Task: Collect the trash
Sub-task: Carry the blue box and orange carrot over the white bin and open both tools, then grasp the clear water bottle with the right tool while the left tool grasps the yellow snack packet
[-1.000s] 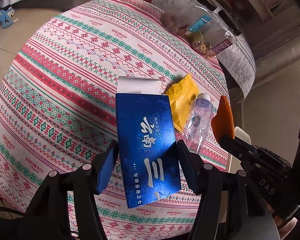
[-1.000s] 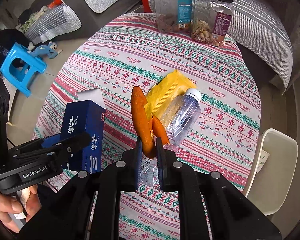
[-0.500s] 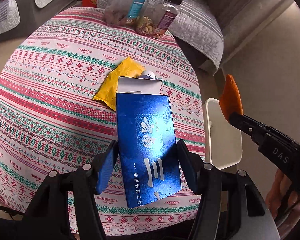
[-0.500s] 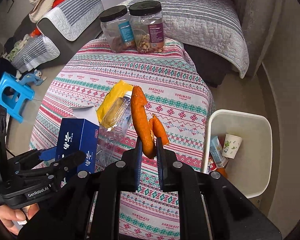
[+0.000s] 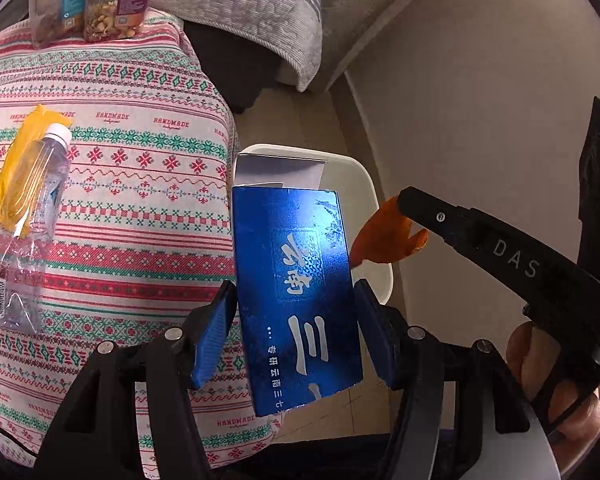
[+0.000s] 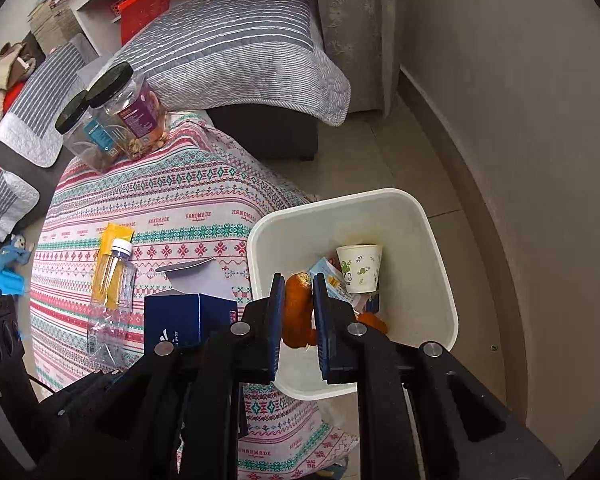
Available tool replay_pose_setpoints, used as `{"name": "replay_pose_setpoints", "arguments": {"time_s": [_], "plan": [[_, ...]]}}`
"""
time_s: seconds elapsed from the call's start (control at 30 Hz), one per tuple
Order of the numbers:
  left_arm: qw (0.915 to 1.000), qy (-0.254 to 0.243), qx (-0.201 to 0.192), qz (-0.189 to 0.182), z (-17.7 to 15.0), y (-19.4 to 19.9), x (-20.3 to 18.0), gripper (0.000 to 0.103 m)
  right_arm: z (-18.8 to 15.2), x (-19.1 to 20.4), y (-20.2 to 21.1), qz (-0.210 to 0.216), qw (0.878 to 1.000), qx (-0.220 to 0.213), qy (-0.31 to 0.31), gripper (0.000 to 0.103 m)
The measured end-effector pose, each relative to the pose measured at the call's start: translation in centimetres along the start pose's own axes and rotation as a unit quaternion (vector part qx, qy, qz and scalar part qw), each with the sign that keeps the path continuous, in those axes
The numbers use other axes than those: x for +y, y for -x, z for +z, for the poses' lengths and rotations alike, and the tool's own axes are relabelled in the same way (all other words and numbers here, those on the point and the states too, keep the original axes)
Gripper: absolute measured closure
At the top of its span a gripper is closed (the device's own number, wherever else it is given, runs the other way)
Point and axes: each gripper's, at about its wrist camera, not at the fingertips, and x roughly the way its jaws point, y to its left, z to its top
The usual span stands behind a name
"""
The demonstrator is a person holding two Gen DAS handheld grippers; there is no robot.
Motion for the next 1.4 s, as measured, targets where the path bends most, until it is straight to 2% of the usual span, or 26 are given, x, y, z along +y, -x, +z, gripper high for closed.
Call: {"name": "replay_pose_setpoints", "arguments": {"time_s": [0.03,0.07,0.13,0.2,0.3,0.37,0.43,0.67,0.77,0.9,1.13,1.27,1.4], "plan": [[0.9999,-0.008,0.005,-0.007,0.3,-1.1,-0.8,0.041,0.0,-0.5,0.0,-0.009,1.0,-0.003,-0.004,0.085],[0.9997,-0.017,0.009,-0.014,0.4,-2.1,-1.6,0.039,0.0,-1.0,0.1,-0.016,1.0,-0.006,-0.008,0.07],[0.999,-0.037,0.024,-0.011,0.6,-4.0,-2.6,0.038,0.2,-1.8,0.2,-0.032,0.999,-0.015,-0.016,0.049],[0.9988,-0.034,0.034,0.009,0.6,-5.1,-2.5,0.029,0.3,-2.3,0.3,-0.044,0.999,-0.02,-0.022,0.048],[0.9994,-0.016,0.031,0.003,0.5,-5.2,-1.0,0.029,0.4,-2.8,0.5,-0.034,0.999,-0.025,-0.034,0.045],[0.9994,-0.015,0.028,0.015,0.4,-4.9,-0.1,0.029,0.6,-2.5,0.5,-0.034,0.999,-0.027,-0.031,0.04],[0.9991,-0.014,0.025,0.031,0.4,-4.2,1.0,0.029,0.7,-2.0,0.4,-0.028,0.999,-0.026,-0.026,0.039],[0.9985,0.005,0.006,0.055,0.9,-0.7,5.4,0.029,0.9,0.6,0.1,-0.019,1.0,-0.023,-0.001,0.034],[0.9959,0.016,-0.003,0.089,1.1,1.1,7.7,0.029,0.9,2.1,-0.2,-0.01,1.0,-0.018,0.013,0.031],[0.9914,0.044,-0.018,0.122,2.2,4.0,11.8,0.029,0.8,3.8,-0.3,0.05,0.999,-0.005,0.018,0.027],[0.9779,0.086,-0.029,0.188,3.5,9.9,20.0,0.029,0.4,7.2,-1.6,0.078,0.996,0.027,0.036,0.023],[0.9753,0.12,-0.039,0.182,3.8,12.1,23.4,0.029,-0.2,9.5,-2.6,0.134,0.988,0.058,0.039,0.021],[0.9745,0.151,-0.021,0.165,3.3,11.0,25.6,0.029,-1.2,12.7,-4.3,0.145,0.984,0.089,0.058,0.02]]}}
